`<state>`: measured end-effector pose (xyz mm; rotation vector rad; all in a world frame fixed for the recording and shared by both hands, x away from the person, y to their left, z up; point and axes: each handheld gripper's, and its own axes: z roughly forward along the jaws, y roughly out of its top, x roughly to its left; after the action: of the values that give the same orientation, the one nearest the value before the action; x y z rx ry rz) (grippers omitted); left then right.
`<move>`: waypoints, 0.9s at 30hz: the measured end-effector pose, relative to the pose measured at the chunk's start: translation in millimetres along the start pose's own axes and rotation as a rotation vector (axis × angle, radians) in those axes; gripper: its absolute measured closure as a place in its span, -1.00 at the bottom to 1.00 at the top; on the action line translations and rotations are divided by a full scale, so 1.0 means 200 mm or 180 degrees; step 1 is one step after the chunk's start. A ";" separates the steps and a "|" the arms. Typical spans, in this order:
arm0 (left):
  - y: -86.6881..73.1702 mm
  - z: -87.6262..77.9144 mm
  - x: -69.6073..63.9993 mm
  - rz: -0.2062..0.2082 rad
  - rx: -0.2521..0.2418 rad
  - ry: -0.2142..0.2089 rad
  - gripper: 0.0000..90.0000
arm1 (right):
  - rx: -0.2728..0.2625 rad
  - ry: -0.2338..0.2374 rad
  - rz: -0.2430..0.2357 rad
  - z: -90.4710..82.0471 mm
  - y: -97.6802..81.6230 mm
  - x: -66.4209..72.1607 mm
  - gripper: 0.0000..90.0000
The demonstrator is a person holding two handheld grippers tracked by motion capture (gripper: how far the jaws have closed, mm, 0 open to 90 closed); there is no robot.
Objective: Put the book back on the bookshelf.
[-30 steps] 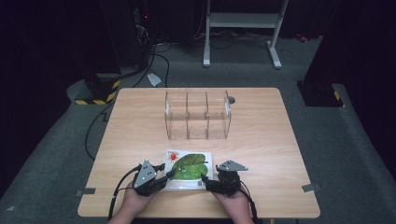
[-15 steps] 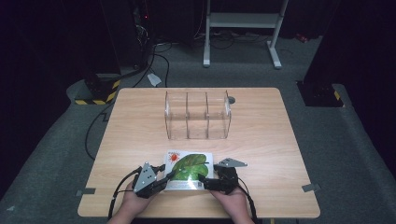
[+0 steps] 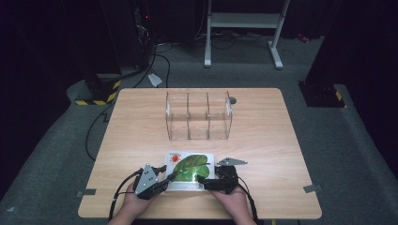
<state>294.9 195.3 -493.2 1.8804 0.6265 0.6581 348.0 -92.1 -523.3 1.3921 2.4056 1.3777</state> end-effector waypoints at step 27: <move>0.00 0.03 0.04 -0.0548 0.0157 -0.0010 0.54 | -0.0516 -0.0487 -0.0247 -0.13 0.00 0.05 -0.04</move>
<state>305.5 197.1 -494.7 1.8480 0.7988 0.5320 332.5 -102.3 -504.1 1.2994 2.1761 1.3599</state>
